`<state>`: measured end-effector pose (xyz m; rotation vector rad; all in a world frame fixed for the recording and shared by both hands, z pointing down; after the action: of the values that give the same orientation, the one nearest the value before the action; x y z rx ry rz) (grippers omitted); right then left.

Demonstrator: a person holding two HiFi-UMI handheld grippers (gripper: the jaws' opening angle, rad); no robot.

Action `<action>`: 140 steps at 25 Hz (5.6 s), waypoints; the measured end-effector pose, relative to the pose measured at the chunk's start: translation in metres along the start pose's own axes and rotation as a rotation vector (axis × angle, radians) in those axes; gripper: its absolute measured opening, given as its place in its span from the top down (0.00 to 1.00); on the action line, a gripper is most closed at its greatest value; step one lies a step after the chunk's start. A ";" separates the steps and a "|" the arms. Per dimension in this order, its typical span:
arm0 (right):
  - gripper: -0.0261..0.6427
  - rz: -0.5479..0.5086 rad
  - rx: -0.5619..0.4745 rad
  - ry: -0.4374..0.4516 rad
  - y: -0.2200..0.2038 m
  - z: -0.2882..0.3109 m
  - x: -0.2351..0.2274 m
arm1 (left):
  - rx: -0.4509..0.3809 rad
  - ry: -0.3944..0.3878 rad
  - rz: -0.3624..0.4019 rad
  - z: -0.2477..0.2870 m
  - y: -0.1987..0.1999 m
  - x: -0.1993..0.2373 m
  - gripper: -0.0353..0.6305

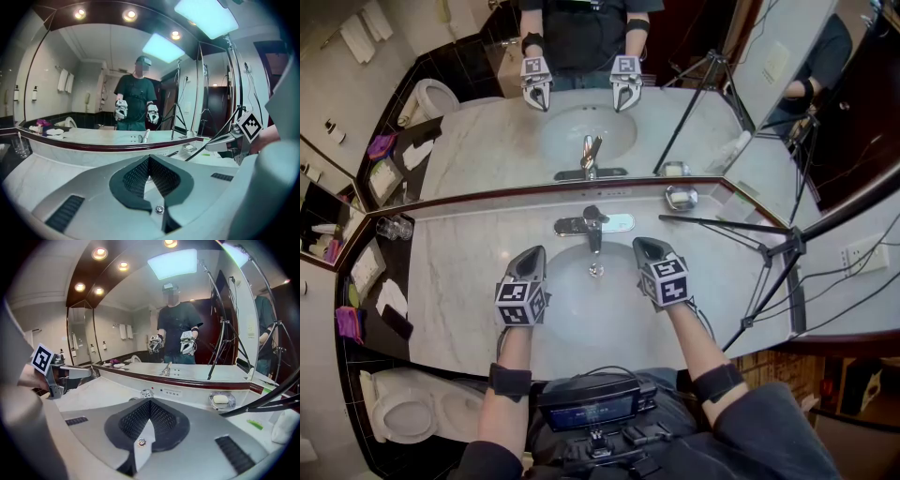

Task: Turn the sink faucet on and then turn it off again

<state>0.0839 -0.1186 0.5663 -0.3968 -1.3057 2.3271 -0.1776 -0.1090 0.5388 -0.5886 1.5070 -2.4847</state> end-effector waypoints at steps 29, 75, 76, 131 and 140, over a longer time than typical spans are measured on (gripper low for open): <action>0.94 -0.147 -0.032 0.088 0.090 0.092 -0.002 | 0.025 0.016 -0.011 0.006 -0.010 0.014 0.95; 0.93 -0.172 0.040 0.149 0.015 0.124 0.014 | 0.041 0.041 -0.030 0.011 -0.019 0.025 0.95; 0.93 -0.174 0.050 0.149 0.011 0.122 0.015 | 0.041 0.041 -0.030 0.011 -0.019 0.025 0.95; 0.94 0.064 0.003 -0.003 -0.008 -0.020 -0.006 | -0.023 0.024 0.001 -0.030 -0.008 -0.004 0.95; 0.94 0.049 -0.008 -0.003 -0.008 -0.035 0.002 | -0.042 0.030 0.008 -0.050 -0.008 -0.013 0.95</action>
<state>0.0997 -0.0883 0.5554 -0.4321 -1.3212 2.3644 -0.1865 -0.0600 0.5226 -0.5532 1.5722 -2.4724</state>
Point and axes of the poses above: the fingertips, and each gripper's own axes: z forward along the fingers, x to its left, y out of its top, the point moved 3 cm from there along -z, backward along the fingers, and after that the axes turned 7 degrees about -z, right-handed, at the moved point
